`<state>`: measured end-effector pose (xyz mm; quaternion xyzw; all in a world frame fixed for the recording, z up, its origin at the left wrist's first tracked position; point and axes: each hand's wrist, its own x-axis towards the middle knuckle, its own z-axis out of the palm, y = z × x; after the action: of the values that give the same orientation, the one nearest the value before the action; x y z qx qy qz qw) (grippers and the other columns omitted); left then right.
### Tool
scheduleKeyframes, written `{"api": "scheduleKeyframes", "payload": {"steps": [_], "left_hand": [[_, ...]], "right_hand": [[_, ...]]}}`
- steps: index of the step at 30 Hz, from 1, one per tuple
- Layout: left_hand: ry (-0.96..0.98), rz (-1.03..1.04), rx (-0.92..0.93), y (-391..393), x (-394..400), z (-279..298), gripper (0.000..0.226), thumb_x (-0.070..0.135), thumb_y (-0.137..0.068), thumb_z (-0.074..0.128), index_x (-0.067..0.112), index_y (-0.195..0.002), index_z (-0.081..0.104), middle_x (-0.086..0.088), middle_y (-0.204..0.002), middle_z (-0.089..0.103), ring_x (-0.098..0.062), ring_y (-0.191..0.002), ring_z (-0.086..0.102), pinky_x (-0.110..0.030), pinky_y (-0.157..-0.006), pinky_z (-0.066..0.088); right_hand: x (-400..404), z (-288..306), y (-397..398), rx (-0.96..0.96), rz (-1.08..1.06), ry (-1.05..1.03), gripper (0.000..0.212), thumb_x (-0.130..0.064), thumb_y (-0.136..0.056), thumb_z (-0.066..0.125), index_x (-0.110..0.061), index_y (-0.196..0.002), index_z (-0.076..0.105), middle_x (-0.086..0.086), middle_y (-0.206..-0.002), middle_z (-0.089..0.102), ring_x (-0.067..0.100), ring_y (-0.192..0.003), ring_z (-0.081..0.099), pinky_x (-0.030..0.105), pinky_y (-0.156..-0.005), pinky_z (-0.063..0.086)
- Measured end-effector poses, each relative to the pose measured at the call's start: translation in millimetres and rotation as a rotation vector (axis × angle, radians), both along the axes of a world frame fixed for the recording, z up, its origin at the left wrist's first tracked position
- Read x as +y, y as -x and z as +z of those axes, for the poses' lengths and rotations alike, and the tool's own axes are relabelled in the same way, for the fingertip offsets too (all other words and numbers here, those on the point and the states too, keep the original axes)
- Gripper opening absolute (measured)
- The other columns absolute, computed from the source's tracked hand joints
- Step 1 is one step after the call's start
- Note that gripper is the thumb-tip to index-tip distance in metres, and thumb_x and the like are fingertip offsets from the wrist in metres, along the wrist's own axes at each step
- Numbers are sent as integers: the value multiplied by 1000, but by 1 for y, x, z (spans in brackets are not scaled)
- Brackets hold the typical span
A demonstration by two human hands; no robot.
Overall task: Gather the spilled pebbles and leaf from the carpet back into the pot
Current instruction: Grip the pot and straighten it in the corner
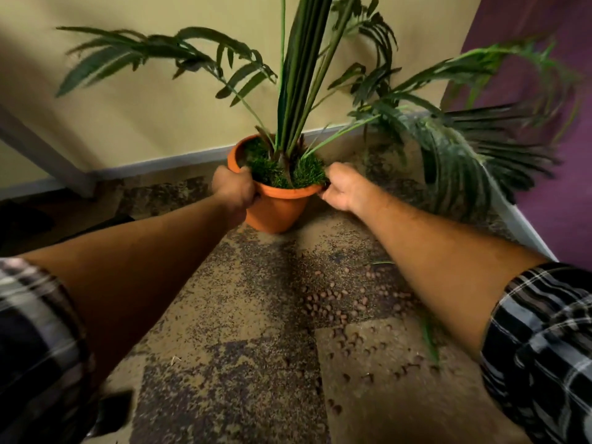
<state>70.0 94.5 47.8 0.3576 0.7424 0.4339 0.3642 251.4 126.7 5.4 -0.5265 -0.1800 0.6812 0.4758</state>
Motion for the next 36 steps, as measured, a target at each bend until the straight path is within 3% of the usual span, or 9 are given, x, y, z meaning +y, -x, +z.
{"api": "scheduleKeyframes", "payload": {"steps": [3, 6, 9, 12, 16, 18, 20, 28, 36], "left_hand": [[-24, -11, -109, -29, 6, 3, 23, 20, -99, 55, 16, -76, 52, -9, -74, 55, -20, -55, 55, -24, -39, 46], [-15, -53, -203, -57, 11, 4, 23, 21, -99, 56, 14, -77, 53, -10, -74, 57, -18, -51, 55, -28, -46, 48], [16, -119, -264, -80, 13, -2, 22, 11, -101, 51, 8, -79, 56, -9, -68, 57, -9, -36, 54, -28, -49, 47], [41, -145, -335, -101, 17, -13, 16, 8, -102, 49, 5, -90, 60, -10, -68, 58, -7, -32, 53, -26, -47, 48], [82, -137, -395, -115, 21, -28, 17, 8, -104, 46, 7, -92, 58, -8, -72, 58, -9, -41, 57, -23, -44, 51], [98, -132, -417, -116, 20, -36, 22, 9, -105, 45, 11, -86, 55, -8, -75, 58, -14, -56, 58, -26, -47, 54], [115, -118, -422, -112, 19, -45, 22, 10, -106, 45, 12, -86, 54, -10, -78, 59, -16, -61, 57, -26, -45, 55], [163, -94, -467, -102, 24, -59, 23, 19, -106, 48, 3, -121, 56, -18, -111, 64, -22, -70, 66, -31, -49, 60], [170, -172, -552, -101, 26, -57, 24, 25, -107, 45, 3, -104, 54, -14, -89, 60, -25, -70, 64, -36, -49, 61]], "right_hand": [[7, 6, -28, -37, -62, -28, 28, 7, -102, 39, -6, -105, 64, 13, -96, 70, 22, -79, 68, 36, -69, 60], [16, 8, -56, -53, -148, -39, 46, 8, -97, 44, -11, -138, 50, 19, -120, 70, 29, -97, 74, 53, -84, 60], [23, 4, -83, -86, -218, -59, 51, 14, -93, 43, -13, -137, 38, 25, -123, 65, 33, -97, 73, 62, -85, 57], [21, 4, -102, -159, -259, -74, 47, 12, -96, 38, -12, -137, 37, 22, -127, 61, 34, -110, 68, 60, -94, 55], [26, -14, -115, -226, -271, -68, 21, 8, -95, 46, -13, -99, 45, 23, -122, 61, 35, -111, 66, 56, -95, 56], [46, -46, -125, -296, -258, -63, 19, 0, -90, 54, -11, -105, 53, 22, -120, 64, 34, -107, 67, 56, -94, 57], [70, -86, -132, -336, -217, -47, 40, -10, -81, 59, -8, -121, 58, 18, -120, 67, 33, -104, 68, 54, -95, 57], [51, -50, -113, -311, -156, -88, 33, 2, -93, 60, 4, -125, 60, 24, -110, 72, 32, -95, 75, 51, -80, 63], [37, -41, -119, -277, -105, -101, 21, 0, -102, 48, 2, -101, 69, 17, -98, 74, 27, -90, 73, 45, -85, 61]]}}
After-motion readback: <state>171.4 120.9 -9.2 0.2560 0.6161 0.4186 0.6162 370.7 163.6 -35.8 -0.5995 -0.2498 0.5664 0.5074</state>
